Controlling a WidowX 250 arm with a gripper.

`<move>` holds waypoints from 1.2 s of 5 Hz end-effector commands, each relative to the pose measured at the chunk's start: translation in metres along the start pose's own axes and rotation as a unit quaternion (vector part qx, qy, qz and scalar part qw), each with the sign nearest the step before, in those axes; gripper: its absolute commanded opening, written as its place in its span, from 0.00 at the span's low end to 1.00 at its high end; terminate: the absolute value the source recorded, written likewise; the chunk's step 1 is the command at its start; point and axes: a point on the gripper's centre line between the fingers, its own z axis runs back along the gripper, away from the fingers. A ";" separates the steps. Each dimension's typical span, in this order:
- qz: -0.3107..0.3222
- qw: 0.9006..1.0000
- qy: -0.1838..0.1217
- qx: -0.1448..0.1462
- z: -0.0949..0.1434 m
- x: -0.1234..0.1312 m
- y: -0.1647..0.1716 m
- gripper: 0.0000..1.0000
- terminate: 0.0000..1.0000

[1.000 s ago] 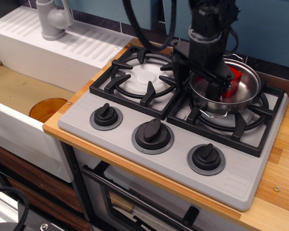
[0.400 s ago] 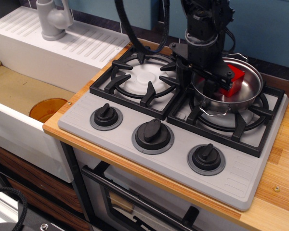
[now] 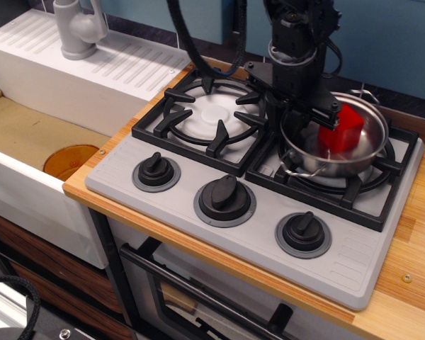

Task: Put redcube in pan and put pan on stove

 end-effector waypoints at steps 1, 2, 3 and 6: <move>-0.005 1.000 0.009 0.028 0.035 0.003 -0.011 0.00 0.00; 0.000 0.999 0.023 0.046 0.064 0.007 -0.019 0.00 0.00; -0.001 0.998 0.035 0.056 0.087 0.012 -0.022 0.00 0.00; -0.045 0.995 0.056 0.066 0.114 0.029 0.026 0.00 0.00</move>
